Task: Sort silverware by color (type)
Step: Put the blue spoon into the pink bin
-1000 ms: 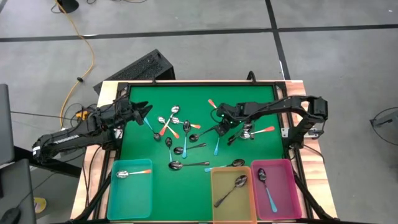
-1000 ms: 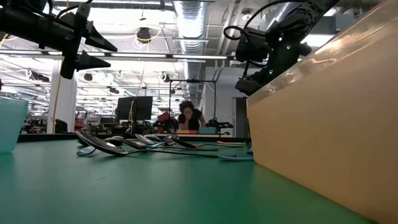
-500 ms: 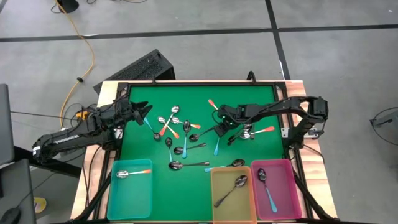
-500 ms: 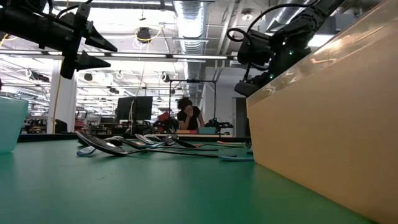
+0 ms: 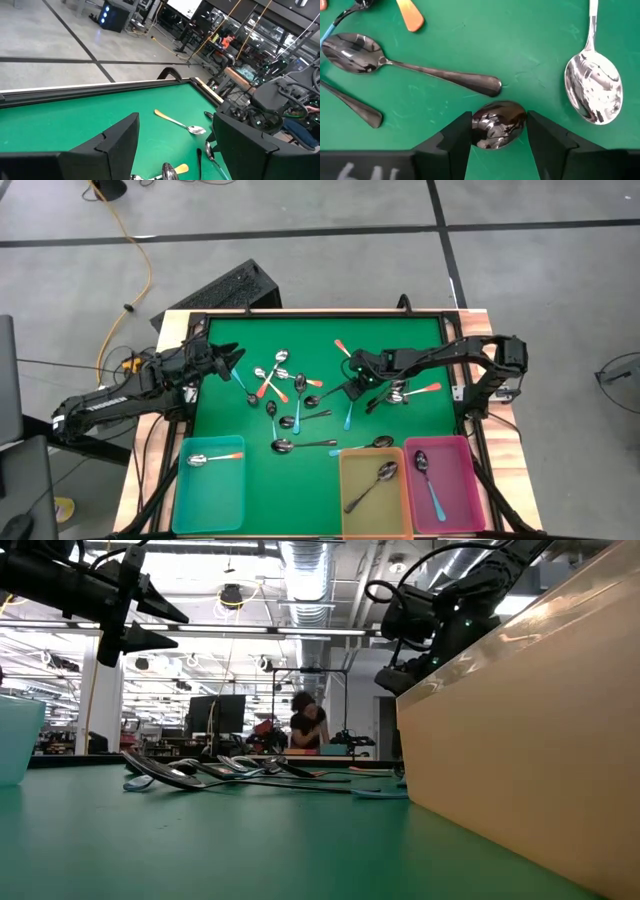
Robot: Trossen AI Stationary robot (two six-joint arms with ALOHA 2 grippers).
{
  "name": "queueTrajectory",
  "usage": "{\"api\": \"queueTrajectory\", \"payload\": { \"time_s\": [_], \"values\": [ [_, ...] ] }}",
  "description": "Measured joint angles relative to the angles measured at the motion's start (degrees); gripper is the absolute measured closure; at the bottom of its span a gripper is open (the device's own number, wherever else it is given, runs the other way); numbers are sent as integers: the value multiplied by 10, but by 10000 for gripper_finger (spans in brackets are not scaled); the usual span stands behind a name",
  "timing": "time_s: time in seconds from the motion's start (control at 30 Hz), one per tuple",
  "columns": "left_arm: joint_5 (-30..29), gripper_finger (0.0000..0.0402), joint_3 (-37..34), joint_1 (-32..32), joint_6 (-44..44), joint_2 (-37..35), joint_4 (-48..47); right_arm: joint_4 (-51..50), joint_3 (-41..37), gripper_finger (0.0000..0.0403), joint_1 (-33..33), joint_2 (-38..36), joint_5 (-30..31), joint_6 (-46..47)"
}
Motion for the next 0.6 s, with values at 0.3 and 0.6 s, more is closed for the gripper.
{"api": "queueTrajectory", "payload": {
  "time_s": [0.3,0.6],
  "values": [
    [0,164,0,0,0,0,0,-6,0,207,1,0,0,0],
    [0,164,0,0,4,0,-1,17,4,209,7,61,7,4]
  ]
}}
